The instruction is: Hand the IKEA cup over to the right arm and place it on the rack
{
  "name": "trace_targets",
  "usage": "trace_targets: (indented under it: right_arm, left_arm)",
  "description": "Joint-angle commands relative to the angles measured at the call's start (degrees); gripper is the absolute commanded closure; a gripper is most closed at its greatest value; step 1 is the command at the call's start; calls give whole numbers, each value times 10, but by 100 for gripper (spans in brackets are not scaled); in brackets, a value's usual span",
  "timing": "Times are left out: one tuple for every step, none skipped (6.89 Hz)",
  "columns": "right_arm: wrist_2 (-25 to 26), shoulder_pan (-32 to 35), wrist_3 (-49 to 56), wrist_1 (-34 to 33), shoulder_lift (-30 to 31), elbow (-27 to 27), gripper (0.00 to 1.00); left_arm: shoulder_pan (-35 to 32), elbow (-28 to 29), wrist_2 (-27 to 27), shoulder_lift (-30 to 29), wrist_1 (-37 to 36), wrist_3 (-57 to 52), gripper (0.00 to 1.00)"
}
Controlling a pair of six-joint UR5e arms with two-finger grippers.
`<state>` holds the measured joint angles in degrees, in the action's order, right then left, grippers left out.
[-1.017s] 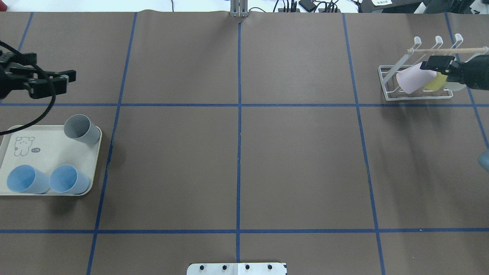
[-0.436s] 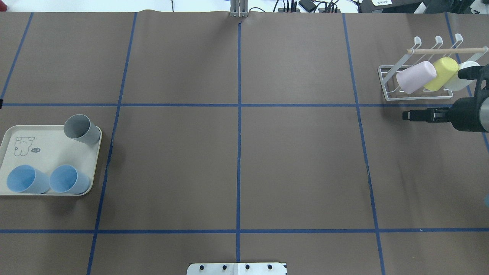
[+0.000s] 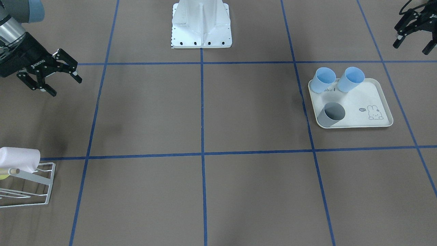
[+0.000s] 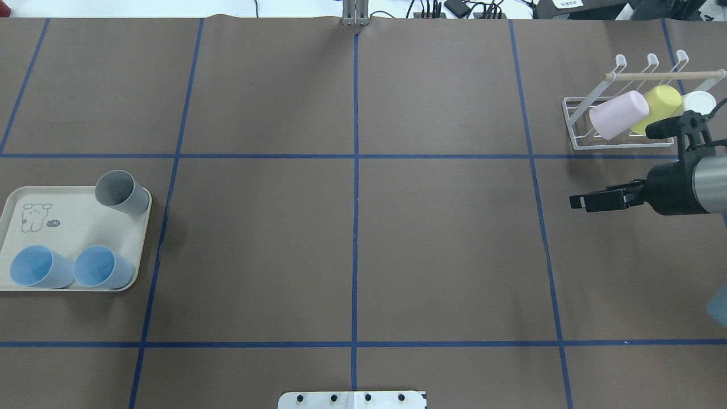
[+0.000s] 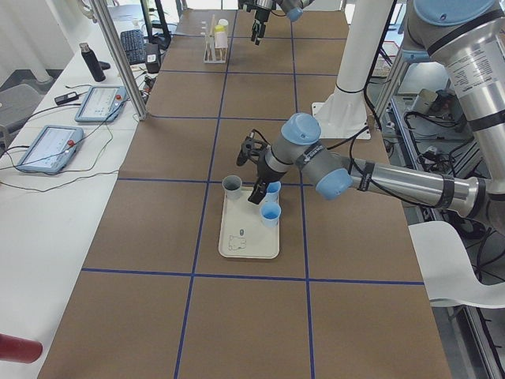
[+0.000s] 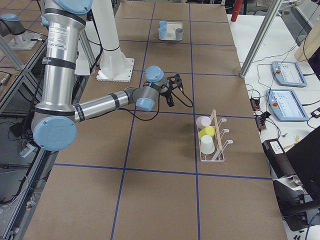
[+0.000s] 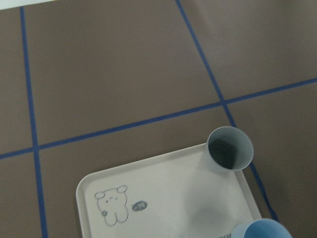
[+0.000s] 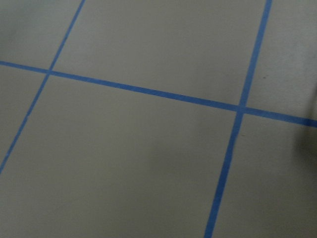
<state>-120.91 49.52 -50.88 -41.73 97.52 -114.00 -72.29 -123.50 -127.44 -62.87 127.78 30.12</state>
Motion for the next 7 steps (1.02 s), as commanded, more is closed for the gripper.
trace_targets:
  right_arm:
    - [-18, 0, -1, -1, -2, -13, 0]
    - [-9, -2, -8, -2, -2, -8, 0]
    - [-10, 0, -8, -2, 7, 7, 0]
    - [-7, 4, -9, 3, 5, 15, 0]
    - [-2, 5, -9, 3, 2, 18, 0]
    - [12, 6, -10, 1, 0, 22, 0]
    - [30, 6, -19, 1, 5, 19, 0]
  left_arm:
    - [4, 12, -30, 12, 7, 6, 0]
    - [14, 38, -33, 3, 10, 6, 0]
    - [35, 71, -33, -27, 9, 4, 0]
    - [56, 81, -33, -58, 10, 9, 0]
    - [89, 89, -26, -65, 12, 36, 0]
    - [99, 100, -26, -67, 29, 53, 0]
    - [100, 137, -24, -93, 31, 49, 1]
